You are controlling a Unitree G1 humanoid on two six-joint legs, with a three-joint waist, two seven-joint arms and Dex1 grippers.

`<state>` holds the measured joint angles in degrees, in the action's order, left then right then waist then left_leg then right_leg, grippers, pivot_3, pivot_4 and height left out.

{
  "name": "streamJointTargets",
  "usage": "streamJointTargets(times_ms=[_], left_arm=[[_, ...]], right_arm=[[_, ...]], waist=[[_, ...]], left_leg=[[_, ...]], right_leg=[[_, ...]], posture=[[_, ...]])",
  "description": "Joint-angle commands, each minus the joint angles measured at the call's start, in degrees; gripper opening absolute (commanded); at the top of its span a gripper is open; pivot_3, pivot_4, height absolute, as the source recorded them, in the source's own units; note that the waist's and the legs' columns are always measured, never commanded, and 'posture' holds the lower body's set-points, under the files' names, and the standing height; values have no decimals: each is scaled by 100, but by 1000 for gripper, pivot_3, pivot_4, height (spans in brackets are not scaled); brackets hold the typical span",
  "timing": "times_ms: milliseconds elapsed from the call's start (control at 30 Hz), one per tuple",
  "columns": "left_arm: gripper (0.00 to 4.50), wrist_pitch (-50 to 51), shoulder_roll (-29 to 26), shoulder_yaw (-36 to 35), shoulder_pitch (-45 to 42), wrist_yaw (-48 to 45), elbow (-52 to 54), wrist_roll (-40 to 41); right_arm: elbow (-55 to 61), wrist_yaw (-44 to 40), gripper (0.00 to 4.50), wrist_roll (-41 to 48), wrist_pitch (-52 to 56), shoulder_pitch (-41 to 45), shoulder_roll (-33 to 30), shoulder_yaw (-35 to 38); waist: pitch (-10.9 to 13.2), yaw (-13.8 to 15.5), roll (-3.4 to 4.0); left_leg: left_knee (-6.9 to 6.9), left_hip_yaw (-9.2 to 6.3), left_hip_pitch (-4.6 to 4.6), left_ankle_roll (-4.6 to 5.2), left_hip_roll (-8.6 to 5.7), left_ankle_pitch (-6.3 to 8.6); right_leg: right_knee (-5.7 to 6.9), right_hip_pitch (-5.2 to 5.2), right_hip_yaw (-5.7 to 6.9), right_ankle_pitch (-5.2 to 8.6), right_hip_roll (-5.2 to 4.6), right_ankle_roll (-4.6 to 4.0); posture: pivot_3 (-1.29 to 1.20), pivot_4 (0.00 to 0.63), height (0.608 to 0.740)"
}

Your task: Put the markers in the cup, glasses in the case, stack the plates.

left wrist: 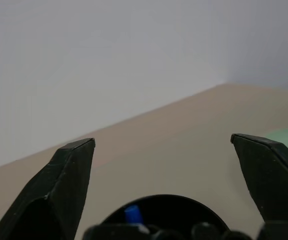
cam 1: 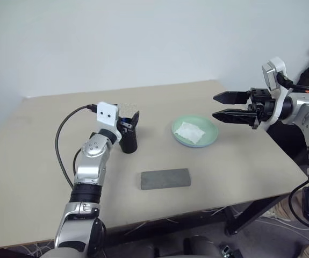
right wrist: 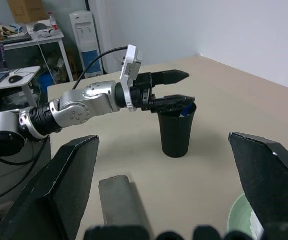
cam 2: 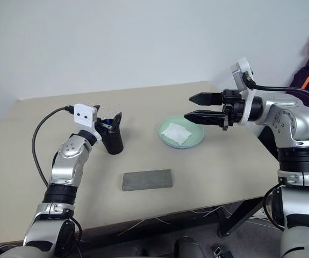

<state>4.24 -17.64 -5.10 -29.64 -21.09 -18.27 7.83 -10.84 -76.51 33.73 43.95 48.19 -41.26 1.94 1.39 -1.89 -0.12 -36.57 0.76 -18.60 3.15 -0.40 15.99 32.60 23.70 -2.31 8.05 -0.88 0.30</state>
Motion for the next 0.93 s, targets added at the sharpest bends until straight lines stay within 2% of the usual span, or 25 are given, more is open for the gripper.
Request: streamJointTargets(times_ms=[33, 233, 433, 700, 933], left_arm=[[4469, 885, -397, -35, 43, -706, 799, 527], [4469, 2319, -1966, -260, 477, -2511, 1747, 1472], [4469, 2316, -2860, -768, 1419, -3293, 1807, 1716], [4469, 2264, -3155, -1425, 2315, -3432, 2057, 1824], [4469, 2726, -2976, -1599, 2937, -3153, 2881, 2062]], right_arm=[[155, -22, 4500, 84, -75, 13, -62, 116], [152, 53, 4500, 61, -97, -104, -55, 129], [17, 145, 4500, 7, -208, -292, -57, 184], [1, 439, 4500, -28, -330, -620, -37, 303], [380, 799, 4500, 152, -91, -1031, 172, 327]], waist=[[1, -5, -1], [2, -103, 1], [2, -106, 0], [3, -70, -4], [2, -81, -5]], left_leg=[[0, 0, 0, 0, -1, 0], [14, 8, -3, 0, 4, 0], [22, 12, 2, 0, 26, 0], [21, 12, -6, -2, 42, 1], [36, 22, 0, -2, 51, 1]], right_leg=[[0, 1, 0, 0, 0, 0], [7, 33, -1, 5, 3, -8], [8, 39, 1, 8, 2, -12], [2, 49, 3, 9, -16, -11], [3, 58, 2, 9, -16, -10]], posture=[[0, 0, 735], [0, 0, 735], [0, 0, 735], [0, 0, 735], [0, 0, 735]])
